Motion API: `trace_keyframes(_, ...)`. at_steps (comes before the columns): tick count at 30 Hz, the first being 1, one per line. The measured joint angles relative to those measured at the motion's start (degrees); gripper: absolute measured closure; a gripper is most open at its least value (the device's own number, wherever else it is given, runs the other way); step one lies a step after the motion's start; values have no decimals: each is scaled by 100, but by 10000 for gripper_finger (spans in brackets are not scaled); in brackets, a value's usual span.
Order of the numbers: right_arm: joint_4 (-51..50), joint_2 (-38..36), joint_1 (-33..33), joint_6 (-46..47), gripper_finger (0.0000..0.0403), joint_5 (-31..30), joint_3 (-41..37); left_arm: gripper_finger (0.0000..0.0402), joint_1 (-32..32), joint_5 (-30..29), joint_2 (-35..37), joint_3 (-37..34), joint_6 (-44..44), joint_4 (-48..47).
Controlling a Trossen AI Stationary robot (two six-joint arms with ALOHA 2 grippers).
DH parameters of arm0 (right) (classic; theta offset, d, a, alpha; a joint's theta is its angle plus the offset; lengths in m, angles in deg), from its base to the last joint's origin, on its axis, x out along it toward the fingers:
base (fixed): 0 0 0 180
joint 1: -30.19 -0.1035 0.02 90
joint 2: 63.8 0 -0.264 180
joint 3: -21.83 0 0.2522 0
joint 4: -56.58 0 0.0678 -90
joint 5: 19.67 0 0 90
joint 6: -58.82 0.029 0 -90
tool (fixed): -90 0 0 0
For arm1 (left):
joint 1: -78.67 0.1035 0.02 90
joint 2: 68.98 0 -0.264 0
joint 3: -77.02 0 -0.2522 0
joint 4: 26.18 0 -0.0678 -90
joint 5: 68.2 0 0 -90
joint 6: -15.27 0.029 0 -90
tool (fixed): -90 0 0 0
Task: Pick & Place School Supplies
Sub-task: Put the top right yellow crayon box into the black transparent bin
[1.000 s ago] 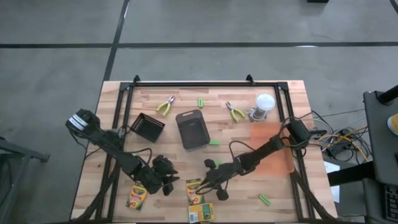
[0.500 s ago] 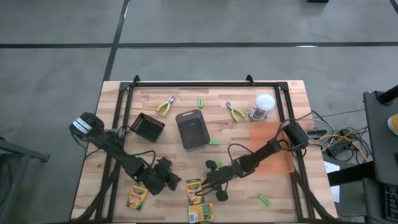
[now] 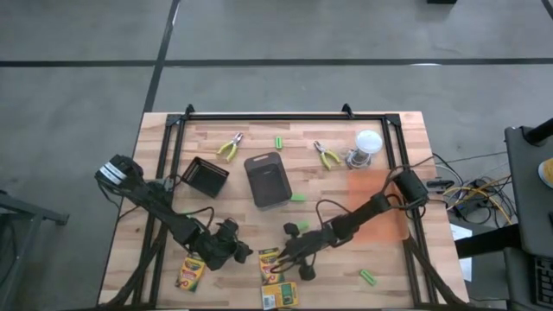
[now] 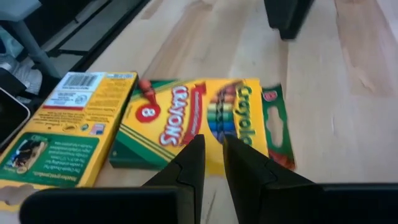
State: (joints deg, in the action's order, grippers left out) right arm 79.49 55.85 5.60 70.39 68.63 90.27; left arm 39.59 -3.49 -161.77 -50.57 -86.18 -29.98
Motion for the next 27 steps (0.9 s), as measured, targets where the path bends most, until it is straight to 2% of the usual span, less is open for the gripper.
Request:
trace_keyframes(18,-364,0,-17,3,346,1,121,259,-1,-311,-122,247,-174,-7)
trace_keyframes(22,-365,0,-17,4,346,1,119,259,2,-165,-449,451,-187,-27)
trace_keyframes(27,-366,0,-17,4,346,4,119,259,104,450,-908,788,-219,-1)
